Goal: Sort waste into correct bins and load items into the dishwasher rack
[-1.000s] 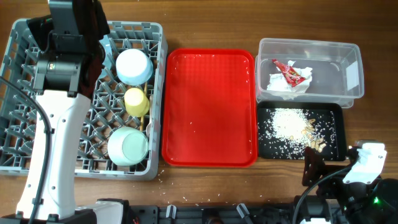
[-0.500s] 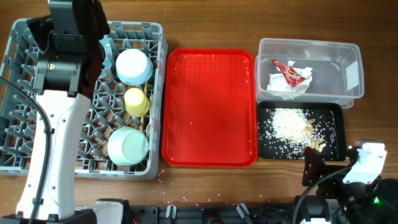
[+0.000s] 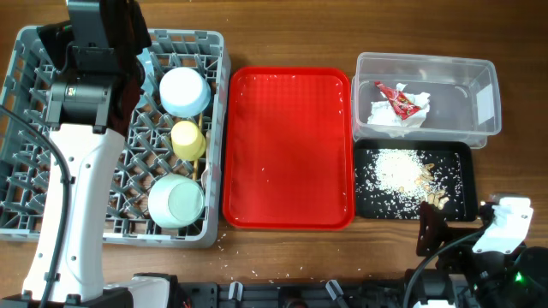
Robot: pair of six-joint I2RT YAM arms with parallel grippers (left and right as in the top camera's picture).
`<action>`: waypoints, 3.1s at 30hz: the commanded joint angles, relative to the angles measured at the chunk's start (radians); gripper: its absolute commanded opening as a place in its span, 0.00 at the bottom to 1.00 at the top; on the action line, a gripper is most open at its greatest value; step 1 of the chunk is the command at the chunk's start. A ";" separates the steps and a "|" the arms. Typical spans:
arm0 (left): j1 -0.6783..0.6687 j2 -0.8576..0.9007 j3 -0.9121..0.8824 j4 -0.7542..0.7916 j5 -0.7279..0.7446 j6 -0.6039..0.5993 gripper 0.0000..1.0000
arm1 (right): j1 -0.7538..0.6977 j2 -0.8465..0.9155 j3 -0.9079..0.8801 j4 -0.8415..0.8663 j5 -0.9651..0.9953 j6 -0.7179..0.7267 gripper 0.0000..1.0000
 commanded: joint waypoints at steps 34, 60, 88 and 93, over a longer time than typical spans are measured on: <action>0.004 0.000 0.005 0.003 0.008 -0.017 1.00 | 0.114 -0.394 -1.098 1.645 -0.164 -0.356 1.00; 0.004 0.000 0.005 0.003 0.008 -0.017 1.00 | 0.116 -0.394 -1.098 1.272 -0.074 -0.356 1.00; 0.054 -1.056 -0.628 -0.032 0.164 -0.018 1.00 | 0.116 -0.394 -1.098 1.272 -0.075 -0.356 1.00; 0.088 -1.284 -1.106 0.637 0.571 -0.018 1.00 | 0.116 -0.394 -1.098 1.272 -0.074 -0.356 1.00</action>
